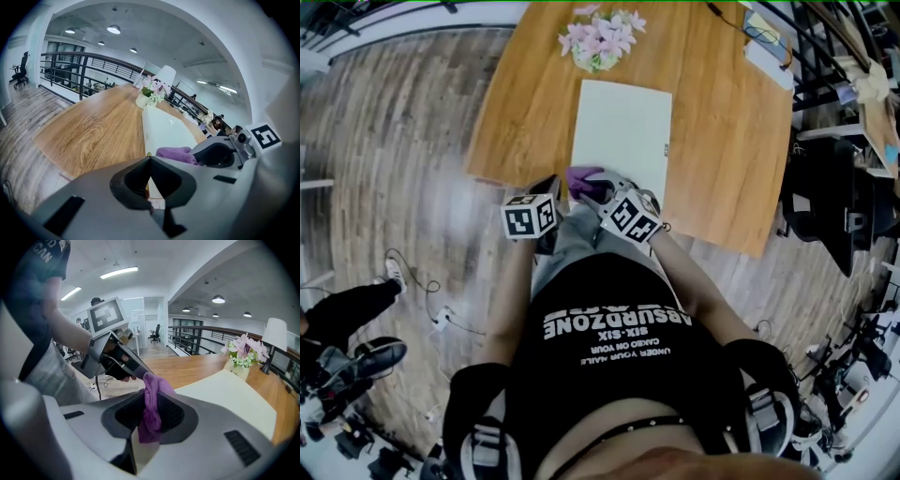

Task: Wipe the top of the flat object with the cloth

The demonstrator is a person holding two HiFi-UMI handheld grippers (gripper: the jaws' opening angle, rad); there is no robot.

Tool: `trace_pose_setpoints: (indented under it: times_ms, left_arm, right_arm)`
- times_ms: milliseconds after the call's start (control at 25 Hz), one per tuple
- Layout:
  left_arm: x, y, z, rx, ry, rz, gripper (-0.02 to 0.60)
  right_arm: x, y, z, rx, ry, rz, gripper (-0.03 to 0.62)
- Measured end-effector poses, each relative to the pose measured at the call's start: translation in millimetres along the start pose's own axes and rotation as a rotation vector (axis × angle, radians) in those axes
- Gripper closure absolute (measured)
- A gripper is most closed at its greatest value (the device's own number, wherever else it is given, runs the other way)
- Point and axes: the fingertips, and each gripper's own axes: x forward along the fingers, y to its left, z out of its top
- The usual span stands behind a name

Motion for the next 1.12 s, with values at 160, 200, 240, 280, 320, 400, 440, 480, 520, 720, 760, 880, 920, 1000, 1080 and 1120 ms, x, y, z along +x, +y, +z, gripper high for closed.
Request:
trace_pose_setpoints:
  times_ms: [160, 200, 240, 280, 320, 400, 440, 480, 520, 720, 760, 880, 920, 1000, 1080, 1120]
  left_arm:
    - [1.9, -0.8, 5.1, 0.008, 0.003, -0.008, 0.568]
    - [2.6, -0.5, 6.2, 0.013, 0.006, -0.009, 0.568]
    - [3.6, 0.1, 7.3, 0.017, 0.009, -0.01, 0.568]
    - [4.7, 1.0, 8.7, 0.02, 0.011, -0.012, 0.568]
    - [6.0, 1.8, 10.4, 0.022, 0.012, -0.014, 0.568]
    - [8.8, 3.0, 14.4, 0.027, 0.014, -0.018, 0.568]
    - [10.0, 3.3, 16.5, 0.029, 0.015, -0.018, 0.568]
    - [11.2, 3.3, 18.7, 0.031, 0.017, -0.019, 0.568]
    - [12.5, 3.2, 20.8, 0.034, 0.018, -0.021, 0.568]
    - [22.0, 0.3, 30.1, 0.056, 0.035, -0.043, 0.568]
    - [24.2, -1.4, 31.1, 0.065, 0.042, -0.05, 0.568]
    - [30.8, -6.4, 33.5, 0.093, 0.062, -0.07, 0.568]
    - [32.8, -7.3, 34.7, 0.098, 0.066, -0.076, 0.568]
    - [36.1, -8.4, 37.8, 0.105, 0.073, -0.085, 0.568]
    - [38.3, -8.8, 41.8, 0.11, 0.078, -0.092, 0.568]
    - [39.2, -8.9, 44.0, 0.113, 0.079, -0.095, 0.568]
  right_arm:
    - [2.1, -11.3, 2.7, 0.002, 0.003, -0.004, 0.496]
    - [2.7, -14.5, 4.1, 0.002, 0.002, -0.005, 0.496]
    - [3.7, -17.8, 5.2, 0.001, 0.001, -0.007, 0.496]
    - [5.2, -21.2, 6.1, 0.0, -0.001, -0.008, 0.496]
    - [6.7, -24.7, 7.0, -0.001, -0.002, -0.011, 0.496]
    - [9.0, -32.1, 8.7, -0.002, -0.001, -0.016, 0.496]
    - [9.7, -35.7, 9.4, -0.001, 0.0, -0.018, 0.496]
    - [10.0, -39.0, 9.9, 0.002, 0.004, -0.02, 0.496]
    - [10.2, -42.3, 10.5, 0.005, 0.009, -0.021, 0.496]
    - [13.7, -63.8, 15.9, 0.011, 0.013, -0.043, 0.496]
    - [14.1, -68.3, 15.8, 0.013, 0.018, -0.049, 0.496]
    - [18.6, -79.1, 16.7, 0.023, 0.002, -0.06, 0.496]
    - [20.4, -82.4, 17.5, 0.028, -0.006, -0.061, 0.496]
    - [22.1, -90.3, 20.1, 0.033, -0.009, -0.067, 0.496]
    - [22.7, -99.5, 23.2, 0.034, -0.006, -0.077, 0.496]
    - [23.6, -104.2, 24.8, 0.035, -0.009, -0.082, 0.496]
